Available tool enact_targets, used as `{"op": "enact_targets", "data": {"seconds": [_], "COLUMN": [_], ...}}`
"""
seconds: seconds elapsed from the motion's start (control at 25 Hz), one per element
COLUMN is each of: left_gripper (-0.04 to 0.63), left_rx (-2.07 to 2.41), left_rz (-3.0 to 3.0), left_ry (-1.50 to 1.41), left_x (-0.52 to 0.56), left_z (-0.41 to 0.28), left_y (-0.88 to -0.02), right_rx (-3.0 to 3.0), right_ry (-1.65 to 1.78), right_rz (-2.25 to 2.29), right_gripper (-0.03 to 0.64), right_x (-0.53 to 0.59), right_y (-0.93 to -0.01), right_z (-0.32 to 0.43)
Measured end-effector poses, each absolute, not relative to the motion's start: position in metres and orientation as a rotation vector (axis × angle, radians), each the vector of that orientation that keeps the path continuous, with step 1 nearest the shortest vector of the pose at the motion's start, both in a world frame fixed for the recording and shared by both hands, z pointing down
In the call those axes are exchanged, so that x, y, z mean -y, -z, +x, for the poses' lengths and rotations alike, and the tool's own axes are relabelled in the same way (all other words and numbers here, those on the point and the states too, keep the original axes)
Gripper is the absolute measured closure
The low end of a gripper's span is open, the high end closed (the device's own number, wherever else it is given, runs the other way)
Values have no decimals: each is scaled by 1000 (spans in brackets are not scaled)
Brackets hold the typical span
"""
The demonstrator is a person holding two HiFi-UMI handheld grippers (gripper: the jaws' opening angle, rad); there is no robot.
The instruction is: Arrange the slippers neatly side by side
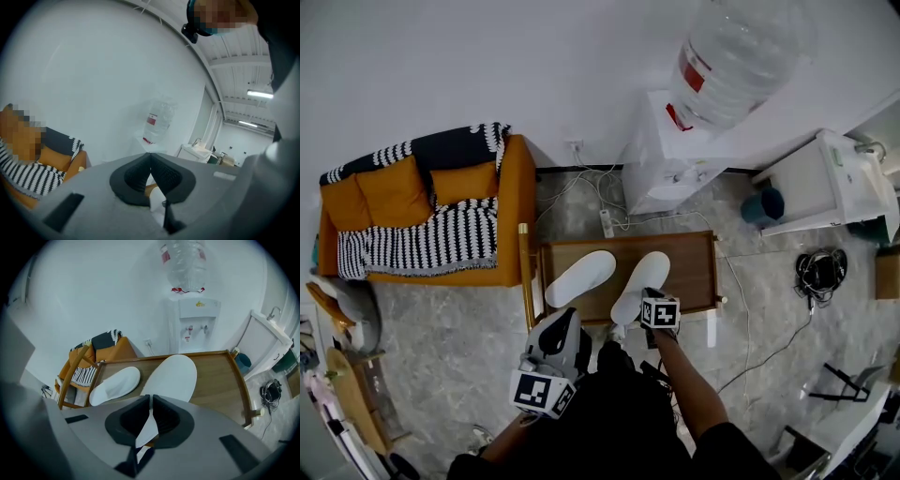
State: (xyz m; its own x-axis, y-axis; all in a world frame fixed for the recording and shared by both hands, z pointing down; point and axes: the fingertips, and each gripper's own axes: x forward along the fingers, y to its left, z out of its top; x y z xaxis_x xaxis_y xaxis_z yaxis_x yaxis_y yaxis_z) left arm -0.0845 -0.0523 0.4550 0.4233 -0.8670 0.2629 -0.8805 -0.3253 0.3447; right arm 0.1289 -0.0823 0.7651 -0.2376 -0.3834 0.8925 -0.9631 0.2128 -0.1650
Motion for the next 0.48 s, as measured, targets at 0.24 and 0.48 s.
{"op": "enact_targets", "data": {"seconds": [0.24, 0.48], "left_gripper": [583, 583], "left_rx": [1481, 1481], "left_rz": [2267, 2274], "left_ry": [-45, -58], "left_x": [49, 44], "left_z": [-69, -51], "left_y": [-451, -448], "right_rx": [1774, 1782], "right_ry": [-883, -759], "right_rz": [1170, 1042], "right_gripper": [589, 589], "right_x": [86, 87], "right_y": [-758, -759], "right_z": [153, 176]}}
